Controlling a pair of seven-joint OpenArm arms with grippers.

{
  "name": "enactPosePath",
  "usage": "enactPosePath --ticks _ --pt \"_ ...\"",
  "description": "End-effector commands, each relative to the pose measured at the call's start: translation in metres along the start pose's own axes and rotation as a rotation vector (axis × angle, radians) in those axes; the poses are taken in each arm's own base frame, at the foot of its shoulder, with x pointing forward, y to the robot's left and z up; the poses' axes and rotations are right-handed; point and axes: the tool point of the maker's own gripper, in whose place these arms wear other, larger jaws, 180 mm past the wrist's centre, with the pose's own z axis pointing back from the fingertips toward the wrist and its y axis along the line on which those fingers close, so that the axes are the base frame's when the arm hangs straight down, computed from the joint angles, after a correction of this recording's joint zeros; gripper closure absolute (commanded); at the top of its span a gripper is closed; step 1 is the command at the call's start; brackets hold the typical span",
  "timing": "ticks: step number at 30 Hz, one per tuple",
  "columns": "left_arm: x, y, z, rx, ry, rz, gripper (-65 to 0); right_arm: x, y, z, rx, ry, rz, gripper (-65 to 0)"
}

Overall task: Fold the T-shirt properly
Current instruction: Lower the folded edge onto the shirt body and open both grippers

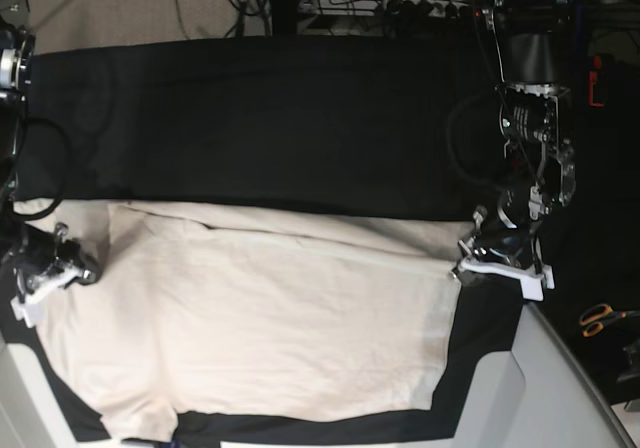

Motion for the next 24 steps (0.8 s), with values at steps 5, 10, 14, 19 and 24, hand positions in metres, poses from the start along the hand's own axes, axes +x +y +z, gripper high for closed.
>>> enactPosePath --ticks 5,10,14,19,24 --pt "0.016 0.006 -0.007 0.010 -0.022 0.002 0.0 0.033 0.005 0.005 0.012 -0.097 0.031 -1.2" --pt "0.020 0.006 -0.010 0.011 -0.024 -0.003 0.0 0.036 0.007 0.003 0.015 -0.117 0.035 -1.2" --pt "0.024 0.008 -0.011 0.048 -0.028 -0.083 0.0 0.042 0.009 0.003 0.018 -0.151 0.040 -1.2" --pt "0.018 0.002 -0.017 0.080 -0.020 -0.176 0.0 0.046 0.019 -0.002 0.029 -0.152 0.076 -1.2" --pt "0.015 0.000 -0.018 0.083 -0.012 -0.200 0.0 0.053 0.027 -0.005 0.038 -0.171 0.109 -1.2"
